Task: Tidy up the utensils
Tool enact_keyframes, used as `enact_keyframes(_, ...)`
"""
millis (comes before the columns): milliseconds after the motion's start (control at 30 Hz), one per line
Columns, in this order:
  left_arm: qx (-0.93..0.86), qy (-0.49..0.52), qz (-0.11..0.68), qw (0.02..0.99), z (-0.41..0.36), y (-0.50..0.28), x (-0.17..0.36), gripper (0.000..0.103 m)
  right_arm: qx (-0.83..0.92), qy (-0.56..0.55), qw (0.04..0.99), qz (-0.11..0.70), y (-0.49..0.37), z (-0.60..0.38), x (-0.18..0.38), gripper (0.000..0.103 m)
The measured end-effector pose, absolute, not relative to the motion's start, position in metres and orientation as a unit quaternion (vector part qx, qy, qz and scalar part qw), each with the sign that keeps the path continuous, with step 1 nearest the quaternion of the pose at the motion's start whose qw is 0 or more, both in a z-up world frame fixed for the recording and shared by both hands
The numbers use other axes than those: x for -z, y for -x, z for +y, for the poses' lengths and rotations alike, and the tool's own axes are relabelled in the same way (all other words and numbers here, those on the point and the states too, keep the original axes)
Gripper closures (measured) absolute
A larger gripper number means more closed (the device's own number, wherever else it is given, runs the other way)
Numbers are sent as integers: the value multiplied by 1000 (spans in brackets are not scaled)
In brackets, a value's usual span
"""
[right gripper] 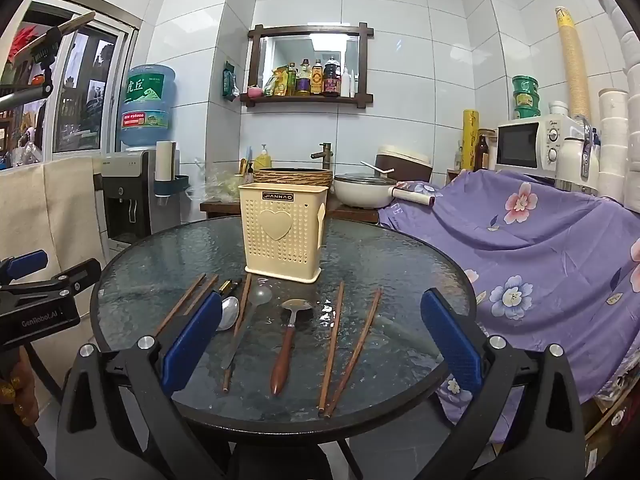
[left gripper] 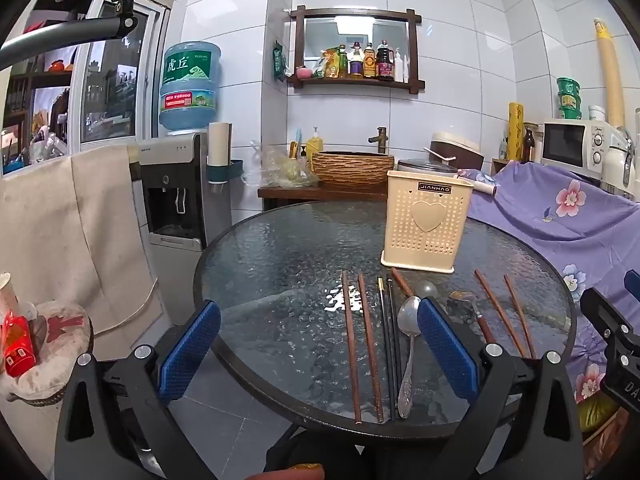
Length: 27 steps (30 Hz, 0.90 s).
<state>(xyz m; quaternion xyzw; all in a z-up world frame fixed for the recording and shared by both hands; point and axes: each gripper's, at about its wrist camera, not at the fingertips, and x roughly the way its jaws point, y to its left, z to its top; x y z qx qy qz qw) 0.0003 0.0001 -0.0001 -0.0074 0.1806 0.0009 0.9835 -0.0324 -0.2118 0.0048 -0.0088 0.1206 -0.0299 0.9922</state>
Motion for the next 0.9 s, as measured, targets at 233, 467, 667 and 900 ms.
enact_keyframes(233, -3, 9, 180, 984, 1, -1, 0, 6, 31, 9, 992, 122, 32, -211, -5, 5)
enact_keyframes(467, -3, 6, 179, 984, 7, 0, -2, 6, 30, 9, 992, 122, 32, -212, -5, 5)
enact_keyframes(667, -2, 6, 173, 985, 2, 4, -5, 6, 28, 9, 992, 123, 31, -214, -4, 5)
enact_keyframes(900, 3, 9, 171, 985, 2, 4, -5, 6, 28, 10, 992, 123, 34, -214, -6, 5)
